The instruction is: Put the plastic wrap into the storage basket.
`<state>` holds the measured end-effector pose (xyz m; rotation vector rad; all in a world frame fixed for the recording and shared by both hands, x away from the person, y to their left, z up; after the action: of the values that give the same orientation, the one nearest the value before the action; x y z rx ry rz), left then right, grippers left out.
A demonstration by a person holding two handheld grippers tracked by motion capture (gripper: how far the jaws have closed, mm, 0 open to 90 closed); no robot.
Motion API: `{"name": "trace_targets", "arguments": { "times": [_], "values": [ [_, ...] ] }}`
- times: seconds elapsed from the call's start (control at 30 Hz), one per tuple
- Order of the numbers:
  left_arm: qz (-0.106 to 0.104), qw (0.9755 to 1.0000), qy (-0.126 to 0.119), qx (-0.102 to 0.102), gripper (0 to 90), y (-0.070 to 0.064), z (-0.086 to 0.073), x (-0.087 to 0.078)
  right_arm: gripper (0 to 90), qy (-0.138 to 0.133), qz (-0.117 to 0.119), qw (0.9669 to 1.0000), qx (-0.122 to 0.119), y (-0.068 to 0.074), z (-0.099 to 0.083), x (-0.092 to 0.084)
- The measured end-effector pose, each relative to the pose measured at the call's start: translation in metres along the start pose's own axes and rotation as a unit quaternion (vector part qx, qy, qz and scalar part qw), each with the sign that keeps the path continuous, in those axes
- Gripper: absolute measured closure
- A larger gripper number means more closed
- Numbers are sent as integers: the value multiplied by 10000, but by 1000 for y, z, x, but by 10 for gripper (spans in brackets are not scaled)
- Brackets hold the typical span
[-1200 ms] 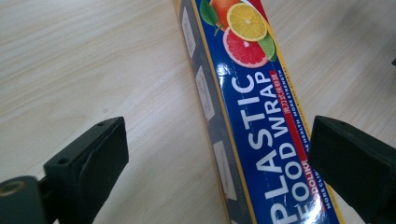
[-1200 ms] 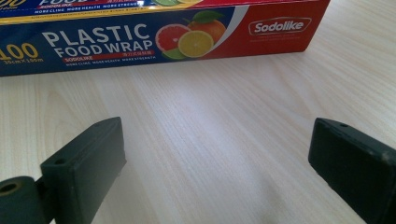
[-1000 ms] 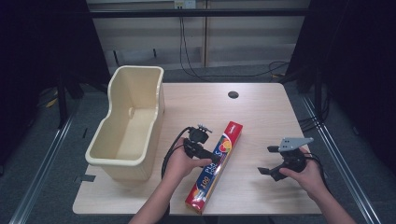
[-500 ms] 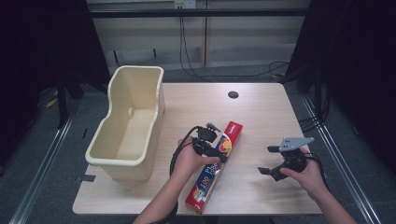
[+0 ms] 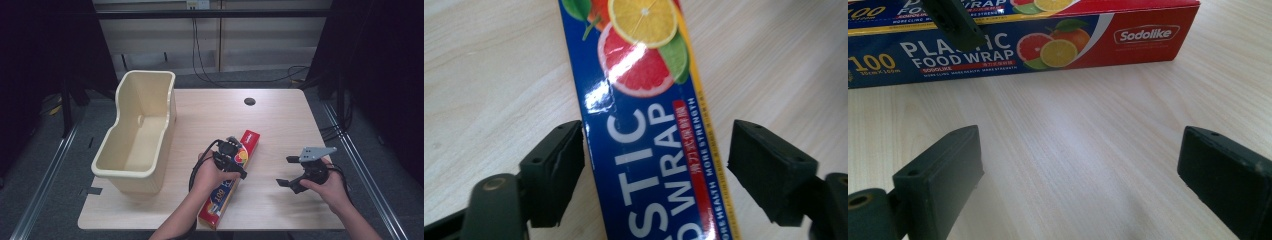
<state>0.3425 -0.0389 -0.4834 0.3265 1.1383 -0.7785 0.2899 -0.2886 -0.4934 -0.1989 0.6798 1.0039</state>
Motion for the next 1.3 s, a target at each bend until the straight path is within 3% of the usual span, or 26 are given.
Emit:
{"name": "trace_targets", "arguments": {
  "times": [0.37, 0.67, 0.87, 1.07, 1.3],
  "values": [
    [207, 9994, 195, -197, 279, -1, -3, 12, 40, -10, -1, 10000, -21, 1, 0, 0],
    [411, 9967, 484, -515, 394, 2, 1, 3, 37, -49, -1, 10000, -18, 1, 1, 0],
    [462, 9965, 639, -294, 404, 10, 0, 0, 37, -69, 53, 10000, -9, 0, 1, -1],
    [310, 9966, 702, -300, 405, 13, 1, -5, 37, -96, 45, 9999, -7, 0, 1, -1],
    [252, 9961, 783, -304, 406, 17, 8, -24, 37, -110, 47, 9999, 43, 0, 1, -1]
  ]
}}
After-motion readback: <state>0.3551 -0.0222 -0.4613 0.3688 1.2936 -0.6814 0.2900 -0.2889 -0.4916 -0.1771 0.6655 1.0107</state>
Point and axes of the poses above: each handheld gripper's, and its own axes: x roughly forward along the jaws, z roughly out of its top, y roughly to its left, the point moved 3 cm from there along x, roughly forward along the jaws, and after that the axes turned 7 degrees about z, right-handed, at the moved point
